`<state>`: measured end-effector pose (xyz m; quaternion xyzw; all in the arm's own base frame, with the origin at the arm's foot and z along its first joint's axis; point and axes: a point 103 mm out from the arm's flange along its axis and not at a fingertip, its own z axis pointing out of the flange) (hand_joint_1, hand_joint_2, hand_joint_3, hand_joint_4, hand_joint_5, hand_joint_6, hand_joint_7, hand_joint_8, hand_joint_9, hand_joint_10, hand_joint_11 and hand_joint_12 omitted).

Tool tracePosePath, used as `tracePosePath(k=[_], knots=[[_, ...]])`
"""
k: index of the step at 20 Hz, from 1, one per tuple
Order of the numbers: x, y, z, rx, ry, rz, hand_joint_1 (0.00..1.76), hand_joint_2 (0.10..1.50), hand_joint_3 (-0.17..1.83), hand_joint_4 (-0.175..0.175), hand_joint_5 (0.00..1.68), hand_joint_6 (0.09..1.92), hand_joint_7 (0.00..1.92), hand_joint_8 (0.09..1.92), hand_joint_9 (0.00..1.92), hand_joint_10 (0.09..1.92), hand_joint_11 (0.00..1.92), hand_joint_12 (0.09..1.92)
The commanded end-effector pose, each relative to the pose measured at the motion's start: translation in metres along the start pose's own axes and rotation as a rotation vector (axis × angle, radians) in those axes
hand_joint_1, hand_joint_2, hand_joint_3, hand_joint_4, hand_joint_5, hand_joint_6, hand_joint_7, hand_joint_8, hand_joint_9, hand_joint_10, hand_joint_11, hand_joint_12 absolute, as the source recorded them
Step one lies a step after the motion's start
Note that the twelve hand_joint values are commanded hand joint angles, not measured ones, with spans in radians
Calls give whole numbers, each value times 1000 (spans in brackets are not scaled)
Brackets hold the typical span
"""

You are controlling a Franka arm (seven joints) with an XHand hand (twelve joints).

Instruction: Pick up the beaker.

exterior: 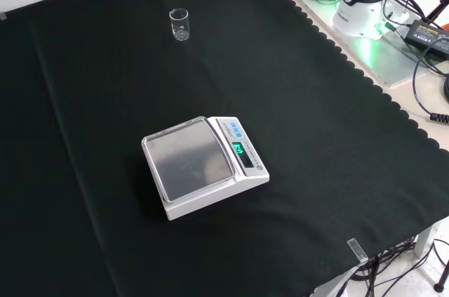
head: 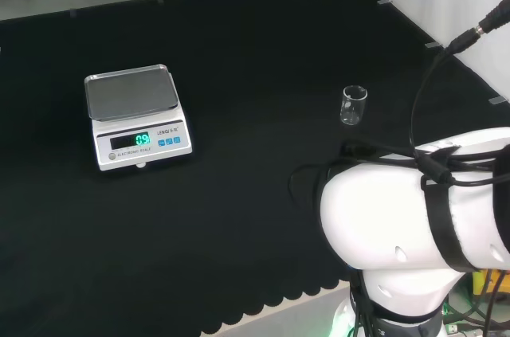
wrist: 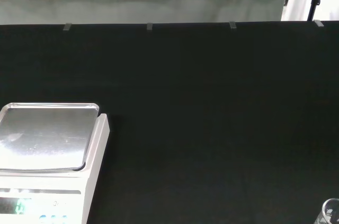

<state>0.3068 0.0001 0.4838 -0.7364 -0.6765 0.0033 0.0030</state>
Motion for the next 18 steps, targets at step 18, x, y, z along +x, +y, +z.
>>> tracePosePath(k=[18], knots=[[-68,12,54,-51,50,120,0,966,365,-27,59,87,0,309,0,555,0,1432]])
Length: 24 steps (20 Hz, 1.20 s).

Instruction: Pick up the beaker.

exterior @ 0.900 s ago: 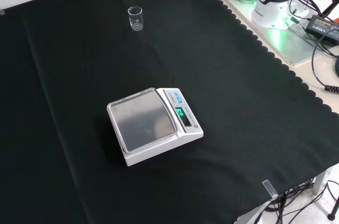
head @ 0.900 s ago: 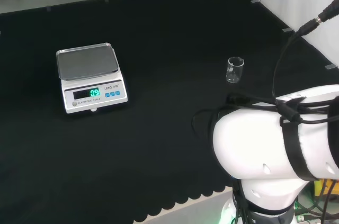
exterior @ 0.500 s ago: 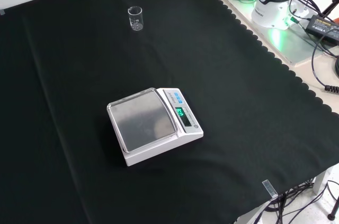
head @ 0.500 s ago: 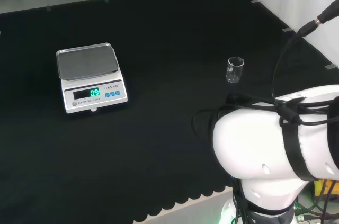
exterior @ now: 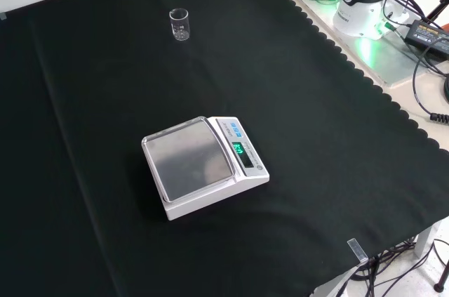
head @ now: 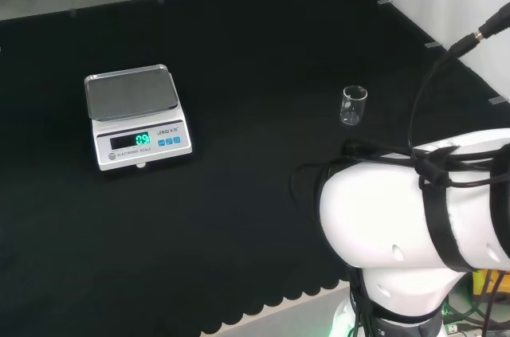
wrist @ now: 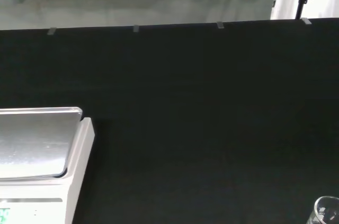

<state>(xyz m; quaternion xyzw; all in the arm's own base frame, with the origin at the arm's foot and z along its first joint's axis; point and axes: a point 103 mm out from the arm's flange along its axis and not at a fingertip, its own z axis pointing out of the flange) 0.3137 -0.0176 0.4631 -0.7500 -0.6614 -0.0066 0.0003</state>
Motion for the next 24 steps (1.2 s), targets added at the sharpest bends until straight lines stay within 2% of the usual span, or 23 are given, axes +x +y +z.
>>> tracePosePath(k=[1,9,12,24], knots=[[-59,6,39,-33,45,92,0,967,363,-28,62,87,0,311,0,557,0,1433],[-119,24,103,-26,119,176,0,975,347,-32,79,87,0,333,0,577,0,1442],[-137,33,129,-4,140,190,0,977,344,-33,84,87,0,337,0,580,0,1443],[-168,70,234,123,212,235,1,989,331,-37,97,87,0,357,0,583,0,1448]])
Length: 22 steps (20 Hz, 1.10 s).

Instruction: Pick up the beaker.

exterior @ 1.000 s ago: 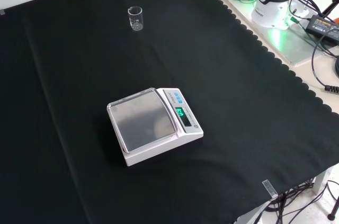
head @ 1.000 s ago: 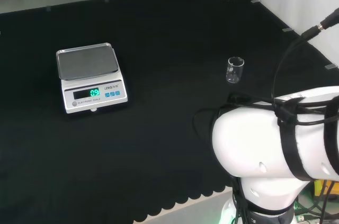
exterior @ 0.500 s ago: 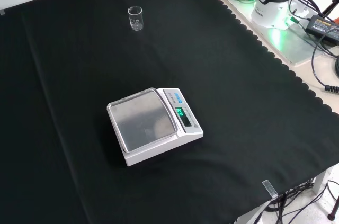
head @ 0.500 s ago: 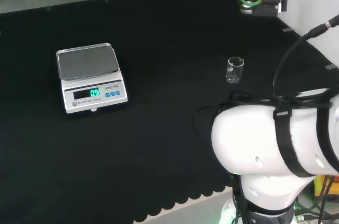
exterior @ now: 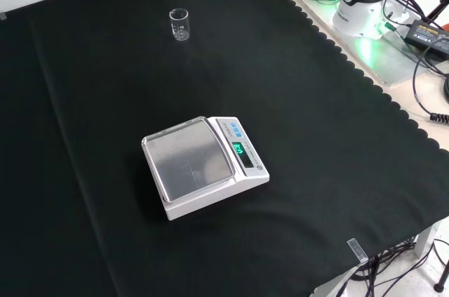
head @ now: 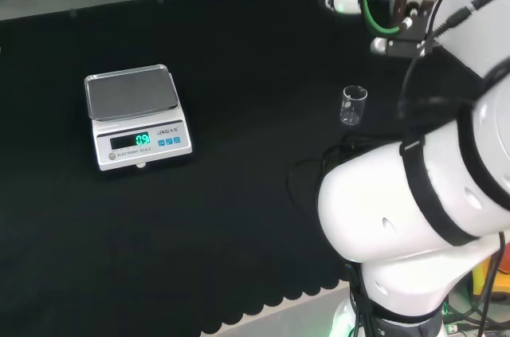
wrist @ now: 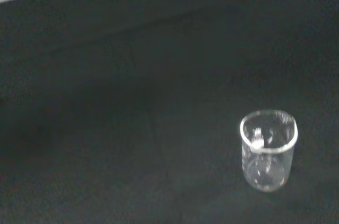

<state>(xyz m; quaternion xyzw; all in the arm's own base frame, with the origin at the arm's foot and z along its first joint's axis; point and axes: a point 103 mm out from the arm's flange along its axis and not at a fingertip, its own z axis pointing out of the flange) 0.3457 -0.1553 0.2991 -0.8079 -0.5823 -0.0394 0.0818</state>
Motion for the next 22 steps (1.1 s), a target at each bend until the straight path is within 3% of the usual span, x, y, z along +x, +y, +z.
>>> tracePosePath(k=[1,7,13,22], knots=[[-42,37,70,61,56,43,1,990,330,-38,98,87,0,358,0,583,0,1449],[-63,46,105,140,87,60,2,992,326,-39,101,87,0,364,0,587,0,1452],[-80,46,122,170,117,73,2,994,323,-40,102,87,0,371,0,589,0,1455],[-77,45,169,254,147,65,0,996,317,-40,104,87,0,376,0,589,0,1458]])
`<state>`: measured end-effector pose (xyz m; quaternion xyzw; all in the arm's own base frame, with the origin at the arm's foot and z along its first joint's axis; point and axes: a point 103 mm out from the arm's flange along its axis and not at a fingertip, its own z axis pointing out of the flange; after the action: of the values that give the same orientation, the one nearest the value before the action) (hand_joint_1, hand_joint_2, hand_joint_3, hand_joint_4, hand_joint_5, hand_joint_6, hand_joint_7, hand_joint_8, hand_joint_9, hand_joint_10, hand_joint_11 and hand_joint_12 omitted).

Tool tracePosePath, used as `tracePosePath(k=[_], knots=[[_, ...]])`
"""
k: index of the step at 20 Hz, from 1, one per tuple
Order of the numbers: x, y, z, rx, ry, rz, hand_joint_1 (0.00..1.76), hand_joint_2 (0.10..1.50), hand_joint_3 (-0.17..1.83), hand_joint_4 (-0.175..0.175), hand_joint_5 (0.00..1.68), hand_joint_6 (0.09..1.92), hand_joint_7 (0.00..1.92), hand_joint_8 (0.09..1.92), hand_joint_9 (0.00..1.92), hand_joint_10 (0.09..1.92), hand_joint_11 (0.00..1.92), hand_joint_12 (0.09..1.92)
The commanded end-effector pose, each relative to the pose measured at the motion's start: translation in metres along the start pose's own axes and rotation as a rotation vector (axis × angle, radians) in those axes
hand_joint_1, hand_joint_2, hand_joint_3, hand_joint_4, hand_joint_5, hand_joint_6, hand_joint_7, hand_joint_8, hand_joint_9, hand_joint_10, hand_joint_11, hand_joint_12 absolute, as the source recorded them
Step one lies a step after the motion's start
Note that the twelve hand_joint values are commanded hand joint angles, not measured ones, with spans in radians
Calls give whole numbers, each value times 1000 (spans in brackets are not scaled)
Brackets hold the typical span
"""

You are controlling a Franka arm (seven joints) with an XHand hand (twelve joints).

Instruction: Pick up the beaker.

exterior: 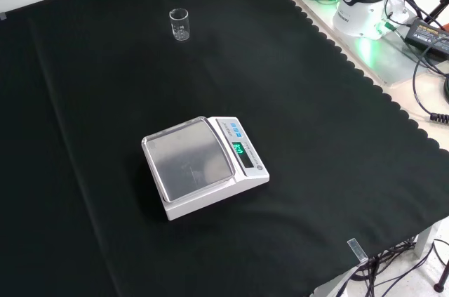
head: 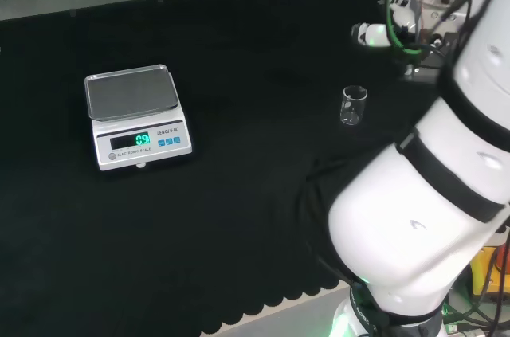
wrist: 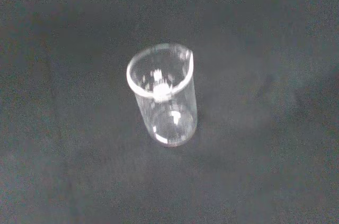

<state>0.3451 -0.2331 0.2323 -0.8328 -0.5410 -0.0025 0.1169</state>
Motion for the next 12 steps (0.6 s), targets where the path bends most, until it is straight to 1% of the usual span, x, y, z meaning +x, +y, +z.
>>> tracePosePath(k=[1,3,6,12], knots=[[12,27,121,179,153,-49,0,996,317,-40,104,87,0,376,0,588,0,1459],[14,29,133,194,160,-53,0,997,316,-40,104,87,0,376,0,588,0,1459],[16,33,147,217,168,-44,0,997,314,-41,104,87,0,377,0,588,0,1460],[20,36,164,260,157,-39,0,999,311,-41,104,87,0,378,0,586,0,1461]])
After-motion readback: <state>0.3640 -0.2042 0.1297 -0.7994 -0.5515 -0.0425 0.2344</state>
